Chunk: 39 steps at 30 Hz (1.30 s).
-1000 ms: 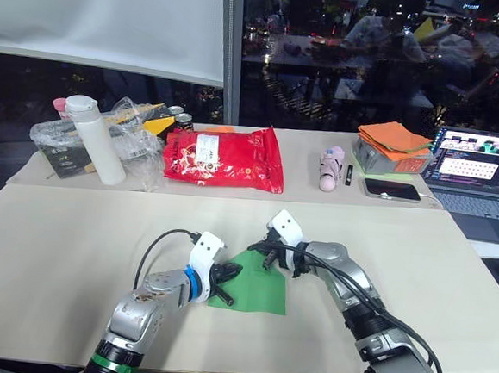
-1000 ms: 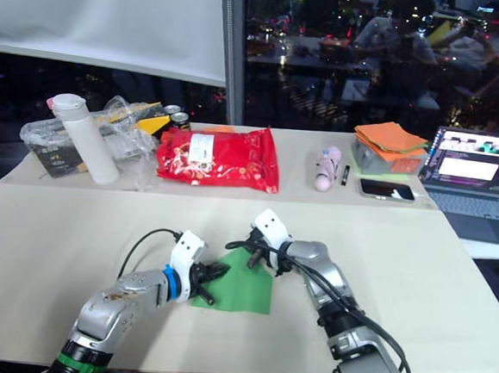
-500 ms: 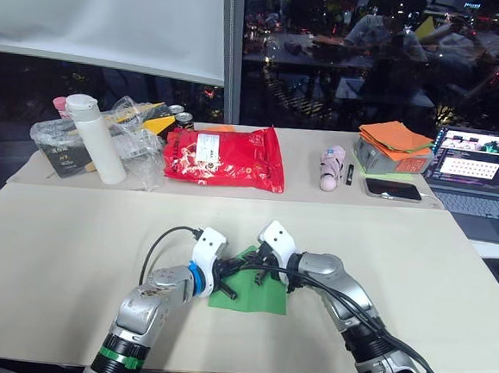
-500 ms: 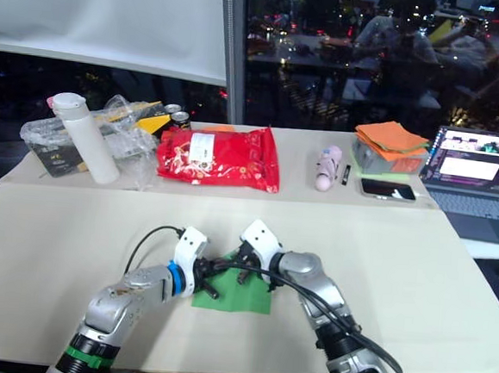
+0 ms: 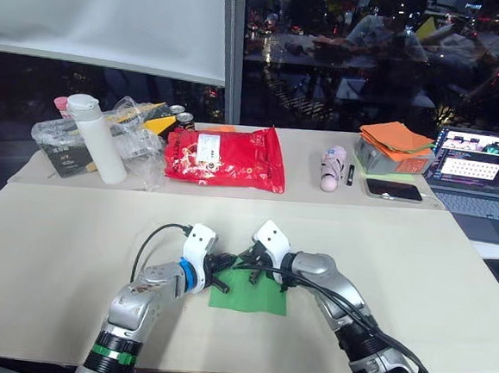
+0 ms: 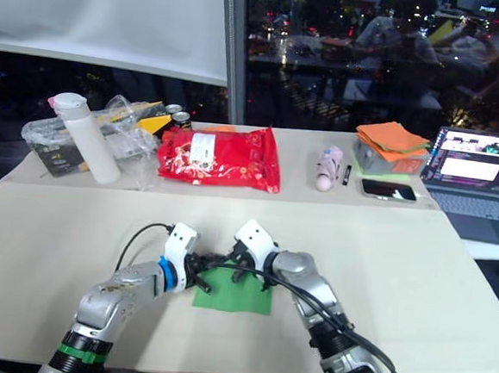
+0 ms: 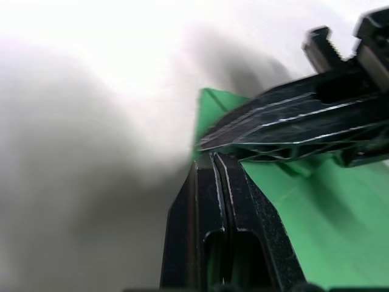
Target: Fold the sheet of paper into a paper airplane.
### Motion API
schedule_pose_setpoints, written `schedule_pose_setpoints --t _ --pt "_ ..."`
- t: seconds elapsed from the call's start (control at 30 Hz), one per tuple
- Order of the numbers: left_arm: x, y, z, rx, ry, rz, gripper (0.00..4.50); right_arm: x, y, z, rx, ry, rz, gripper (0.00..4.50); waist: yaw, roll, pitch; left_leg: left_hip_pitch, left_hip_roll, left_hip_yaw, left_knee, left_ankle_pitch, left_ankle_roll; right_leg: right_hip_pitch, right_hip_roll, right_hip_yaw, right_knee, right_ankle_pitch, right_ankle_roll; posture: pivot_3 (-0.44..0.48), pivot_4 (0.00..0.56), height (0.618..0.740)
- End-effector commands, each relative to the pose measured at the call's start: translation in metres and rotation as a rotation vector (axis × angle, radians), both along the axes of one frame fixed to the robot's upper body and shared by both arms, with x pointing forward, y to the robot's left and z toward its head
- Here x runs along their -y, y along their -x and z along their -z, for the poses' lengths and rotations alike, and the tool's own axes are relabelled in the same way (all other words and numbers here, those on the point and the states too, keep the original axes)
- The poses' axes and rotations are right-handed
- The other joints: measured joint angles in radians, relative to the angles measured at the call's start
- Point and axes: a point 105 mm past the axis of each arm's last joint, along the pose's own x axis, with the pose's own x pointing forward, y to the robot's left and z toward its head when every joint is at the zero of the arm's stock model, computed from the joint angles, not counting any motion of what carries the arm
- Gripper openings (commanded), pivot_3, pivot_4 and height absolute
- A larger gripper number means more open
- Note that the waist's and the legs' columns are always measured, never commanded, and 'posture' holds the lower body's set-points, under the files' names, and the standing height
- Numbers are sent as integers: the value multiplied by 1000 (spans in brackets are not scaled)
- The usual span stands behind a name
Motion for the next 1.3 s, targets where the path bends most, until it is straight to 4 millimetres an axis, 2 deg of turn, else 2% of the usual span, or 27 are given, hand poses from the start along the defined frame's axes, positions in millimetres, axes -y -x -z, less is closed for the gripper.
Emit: schedule_pose_setpoints --t 0.03,0.2,0.37,0.47,0.6,0.77,0.83,0.97,1.13,1.3 --pt "-9 3 -4 10 2 -12 41 6 1 0 -11 6 22 0 0 0 0 0 0 0 0 0 0 0 0 0 0 0 0 0 150 732" --pt "-11 6 -9 46 -8 11 41 5 1 -1 -16 -3 33 0 -1 0 0 0 0 0 0 0 0 0 0 0 0 0 0 0 150 732" --pt "-1 -5 -33 128 61 38 41 9 -4 -9 -14 -45 71 0 3 0 0 0 0 0 0 0 0 0 0 0 0 0 0 0 150 732" --pt "6 -7 -34 135 57 68 41 18 -7 -13 -5 -49 109 0 6 0 0 -1 0 0 0 0 0 0 0 0 -1 0 0 0 150 732" --pt "15 -7 0 93 -122 151 41 45 -3 -27 26 -101 211 0 11 0 0 -1 0 0 -1 0 0 -1 0 0 -1 0 0 0 150 732" --pt "17 -11 4 77 -108 165 41 86 10 -37 49 -53 283 0 22 0 0 -3 -1 0 0 0 0 -2 0 0 -1 0 0 0 150 732" --pt "18 -12 4 73 -103 173 41 101 18 -32 27 5 283 0 23 0 0 -2 -1 0 0 0 0 -1 0 0 -1 0 0 0 150 732" --pt "20 -13 6 68 -106 190 41 117 37 -16 -30 111 222 0 23 0 0 -3 -1 0 0 0 0 -1 0 0 -2 0 0 0 150 732" --pt "31 -16 3 79 -88 215 41 105 57 0 -104 139 83 0 20 0 0 -2 -1 0 1 0 0 -1 0 0 -2 0 1 0 150 732" --pt "36 -18 3 78 -74 214 41 93 63 3 -122 116 7 0 19 0 -1 -2 -1 0 0 0 0 -1 0 0 -2 -1 1 0 150 732"
